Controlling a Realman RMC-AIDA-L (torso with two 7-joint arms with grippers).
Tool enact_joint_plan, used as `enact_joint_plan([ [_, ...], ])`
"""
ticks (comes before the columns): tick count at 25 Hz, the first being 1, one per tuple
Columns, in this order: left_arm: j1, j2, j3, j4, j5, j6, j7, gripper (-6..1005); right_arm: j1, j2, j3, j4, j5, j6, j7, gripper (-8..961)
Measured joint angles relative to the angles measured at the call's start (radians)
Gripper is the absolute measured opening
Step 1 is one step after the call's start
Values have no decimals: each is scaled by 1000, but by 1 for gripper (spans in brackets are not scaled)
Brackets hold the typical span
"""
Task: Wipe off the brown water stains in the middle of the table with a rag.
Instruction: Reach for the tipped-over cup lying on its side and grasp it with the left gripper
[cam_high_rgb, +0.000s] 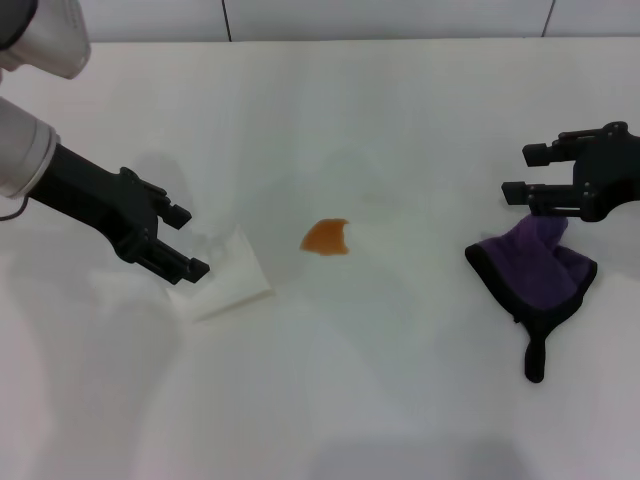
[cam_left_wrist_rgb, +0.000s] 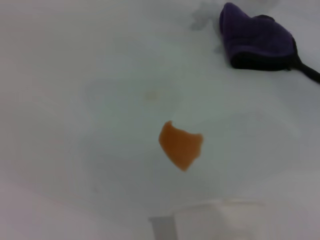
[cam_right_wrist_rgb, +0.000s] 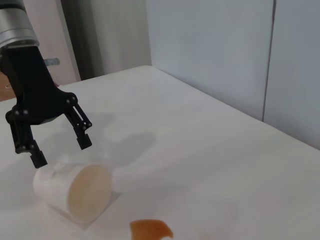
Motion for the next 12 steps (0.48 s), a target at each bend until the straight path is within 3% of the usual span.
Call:
enact_joint_plan([
  [12,-5,-16,-1,22,-15,-28,3,851,0,0,-1,2,-3,6,0,559],
])
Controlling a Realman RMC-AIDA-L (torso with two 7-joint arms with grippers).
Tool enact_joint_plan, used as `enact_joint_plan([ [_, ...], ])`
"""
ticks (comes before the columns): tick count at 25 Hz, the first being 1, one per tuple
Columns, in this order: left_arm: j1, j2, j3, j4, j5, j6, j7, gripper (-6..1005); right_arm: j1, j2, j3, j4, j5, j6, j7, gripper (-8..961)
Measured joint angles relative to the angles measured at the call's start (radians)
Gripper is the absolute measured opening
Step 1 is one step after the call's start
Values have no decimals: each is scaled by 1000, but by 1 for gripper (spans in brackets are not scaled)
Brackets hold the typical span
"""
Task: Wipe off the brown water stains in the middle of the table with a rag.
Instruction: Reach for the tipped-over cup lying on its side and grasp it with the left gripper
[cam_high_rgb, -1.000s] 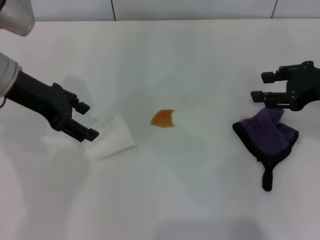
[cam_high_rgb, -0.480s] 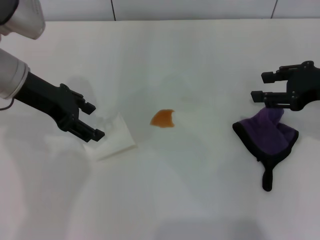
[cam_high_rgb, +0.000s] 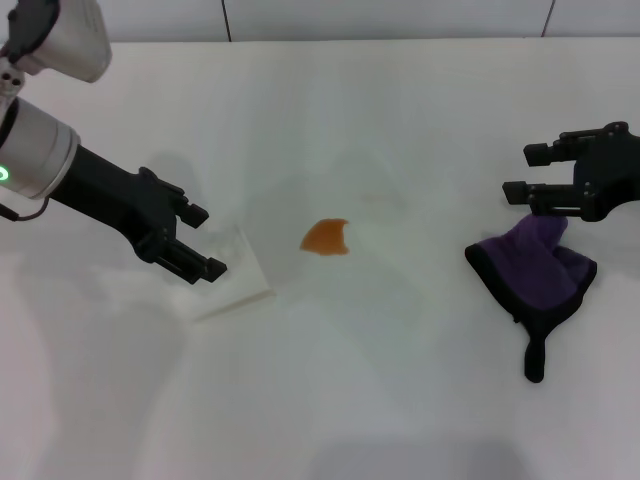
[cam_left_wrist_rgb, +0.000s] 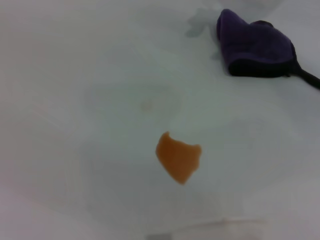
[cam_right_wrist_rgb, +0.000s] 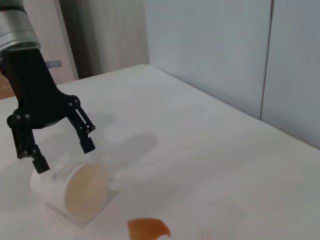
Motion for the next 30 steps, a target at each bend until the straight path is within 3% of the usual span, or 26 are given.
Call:
enact_joint_plan([
  [30,12,-7,0,43,9,-30,-14,849,0,0,2,4,-2,1,-2,559],
])
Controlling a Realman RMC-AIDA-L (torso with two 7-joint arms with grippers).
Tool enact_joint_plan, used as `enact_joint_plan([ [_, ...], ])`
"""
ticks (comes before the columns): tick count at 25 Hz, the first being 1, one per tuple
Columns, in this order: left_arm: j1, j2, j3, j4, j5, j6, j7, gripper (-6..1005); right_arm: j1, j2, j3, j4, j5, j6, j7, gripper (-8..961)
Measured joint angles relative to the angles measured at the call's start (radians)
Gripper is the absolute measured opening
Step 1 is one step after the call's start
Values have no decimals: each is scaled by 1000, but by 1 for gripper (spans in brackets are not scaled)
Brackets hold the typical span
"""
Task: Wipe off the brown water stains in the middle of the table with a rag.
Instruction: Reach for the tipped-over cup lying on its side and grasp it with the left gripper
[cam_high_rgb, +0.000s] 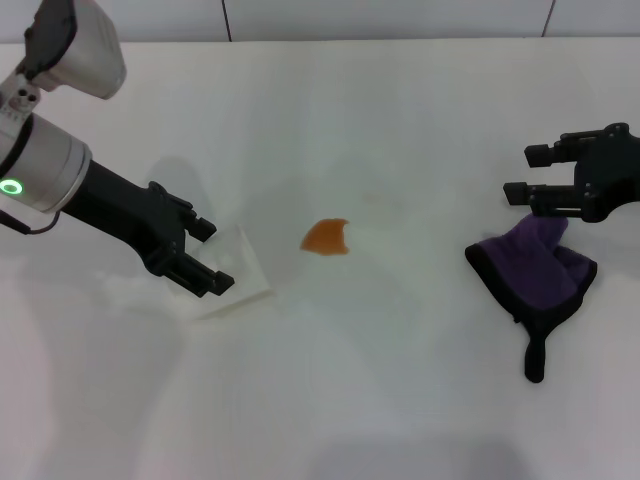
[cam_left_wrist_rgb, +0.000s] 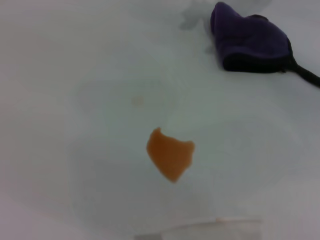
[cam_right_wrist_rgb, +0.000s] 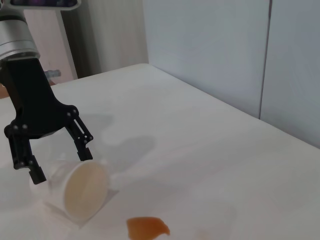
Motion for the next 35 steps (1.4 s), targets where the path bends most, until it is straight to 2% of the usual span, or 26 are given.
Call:
enact_joint_plan([
  [14,10,4,0,-3,5,0,-12,848,0,0,2,1,2,3,-2,560],
  [35,8,-1,0,2,21,-25,-22,847,-2,0,2,5,6,3,-10,559],
])
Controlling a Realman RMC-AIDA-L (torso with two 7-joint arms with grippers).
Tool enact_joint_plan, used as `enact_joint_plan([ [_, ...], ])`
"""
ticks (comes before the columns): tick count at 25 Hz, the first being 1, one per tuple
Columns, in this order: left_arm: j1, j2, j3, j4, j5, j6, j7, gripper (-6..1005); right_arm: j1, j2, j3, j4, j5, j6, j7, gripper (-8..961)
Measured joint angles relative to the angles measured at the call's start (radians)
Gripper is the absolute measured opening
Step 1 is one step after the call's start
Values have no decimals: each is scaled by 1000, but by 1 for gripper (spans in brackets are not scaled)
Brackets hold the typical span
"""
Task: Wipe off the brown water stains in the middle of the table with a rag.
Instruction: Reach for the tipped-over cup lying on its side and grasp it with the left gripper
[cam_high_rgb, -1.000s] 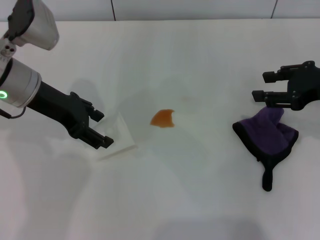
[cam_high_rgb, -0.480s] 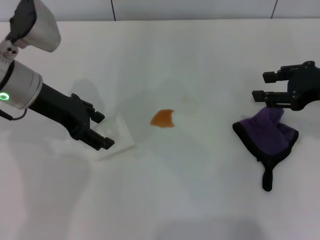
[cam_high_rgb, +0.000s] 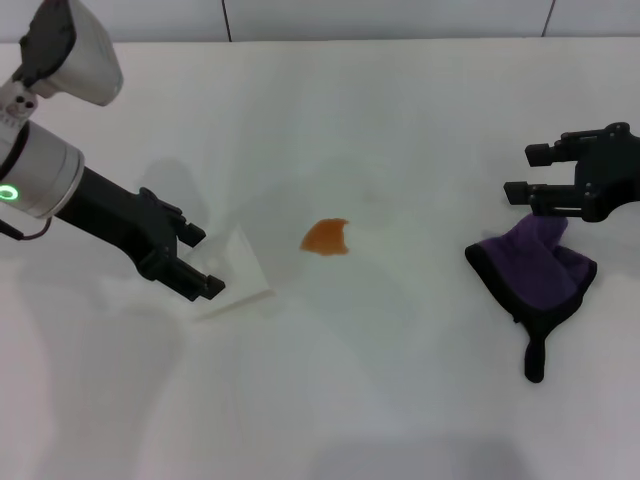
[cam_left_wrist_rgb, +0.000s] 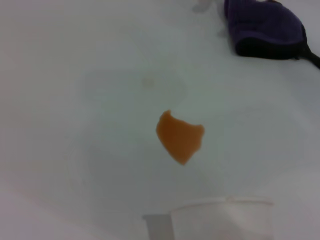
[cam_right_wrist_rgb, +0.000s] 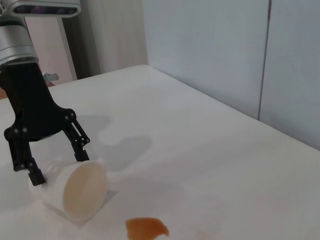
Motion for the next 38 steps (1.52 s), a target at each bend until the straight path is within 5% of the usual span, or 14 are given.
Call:
enact_joint_plan([
  [38,-10,-3,0,33,6,-55,-5,799,5,0,0,2,1,12,-2,559],
])
